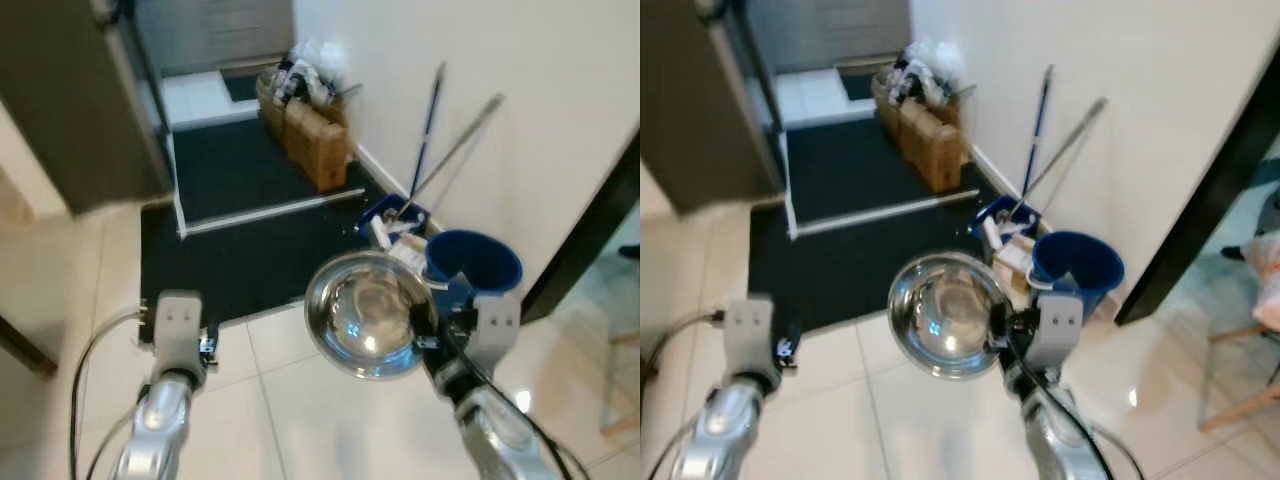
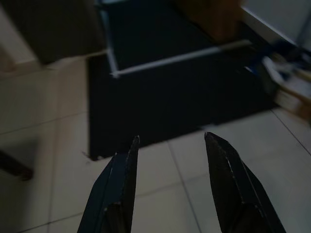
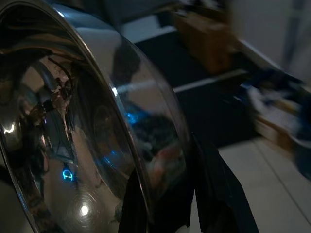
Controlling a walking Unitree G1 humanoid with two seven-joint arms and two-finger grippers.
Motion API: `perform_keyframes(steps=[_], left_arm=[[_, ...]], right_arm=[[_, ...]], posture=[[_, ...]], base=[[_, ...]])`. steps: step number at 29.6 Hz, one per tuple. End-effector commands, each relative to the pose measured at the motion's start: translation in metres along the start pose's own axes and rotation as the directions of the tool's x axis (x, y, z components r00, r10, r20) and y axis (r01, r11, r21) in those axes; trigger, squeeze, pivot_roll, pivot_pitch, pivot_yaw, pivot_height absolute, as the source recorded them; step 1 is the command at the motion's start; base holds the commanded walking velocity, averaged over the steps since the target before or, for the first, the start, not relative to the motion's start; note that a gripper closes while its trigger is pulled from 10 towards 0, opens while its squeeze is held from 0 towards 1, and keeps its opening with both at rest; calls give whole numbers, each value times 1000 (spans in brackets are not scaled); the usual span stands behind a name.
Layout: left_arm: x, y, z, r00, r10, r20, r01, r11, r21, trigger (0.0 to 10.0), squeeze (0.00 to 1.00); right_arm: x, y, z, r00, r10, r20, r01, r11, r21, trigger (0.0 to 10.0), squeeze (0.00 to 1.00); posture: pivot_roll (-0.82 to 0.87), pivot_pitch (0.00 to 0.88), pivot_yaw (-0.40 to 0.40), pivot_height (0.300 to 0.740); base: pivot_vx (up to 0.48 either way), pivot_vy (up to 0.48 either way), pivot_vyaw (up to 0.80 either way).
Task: Setting the table
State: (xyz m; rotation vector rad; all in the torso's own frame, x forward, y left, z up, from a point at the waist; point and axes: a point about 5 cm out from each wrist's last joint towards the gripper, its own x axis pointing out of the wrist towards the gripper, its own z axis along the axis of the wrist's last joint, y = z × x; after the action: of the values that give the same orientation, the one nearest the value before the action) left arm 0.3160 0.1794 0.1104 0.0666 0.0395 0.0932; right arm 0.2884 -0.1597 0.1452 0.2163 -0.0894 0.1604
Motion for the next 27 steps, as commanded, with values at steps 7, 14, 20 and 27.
perform_keyframes(steps=[7, 14, 20, 27], left_arm=[[-4, 8, -11, 999, 24, -42, -24, 1000, 10, 10000, 0], [-3, 6, -11, 999, 16, -50, -16, 1000, -15, 10000, 0], [-2, 4, -10, 999, 0, -46, -2, 1000, -29, 10000, 0], [-2, 0, -9, 998, -34, -50, 32, 998, -48, 10000, 0]], right_arm=[[0, 11, 1, 998, 56, 15, -57, 998, 11, 10000, 0], [1, 15, 3, 996, 85, 21, -85, 996, 16, 10000, 0], [1, 15, 3, 995, 97, 15, -97, 995, 20, 10000, 0], [0, 15, 2, 995, 104, 12, -104, 994, 25, 10000, 0]], posture=[[-12, 102, 104, 740], [-13, 98, 105, 740], [-14, 94, 104, 740], [-18, 90, 105, 740]], base=[[464, 0, 785], [44, 0, 444], [0, 0, 0], [0, 0, 0]])
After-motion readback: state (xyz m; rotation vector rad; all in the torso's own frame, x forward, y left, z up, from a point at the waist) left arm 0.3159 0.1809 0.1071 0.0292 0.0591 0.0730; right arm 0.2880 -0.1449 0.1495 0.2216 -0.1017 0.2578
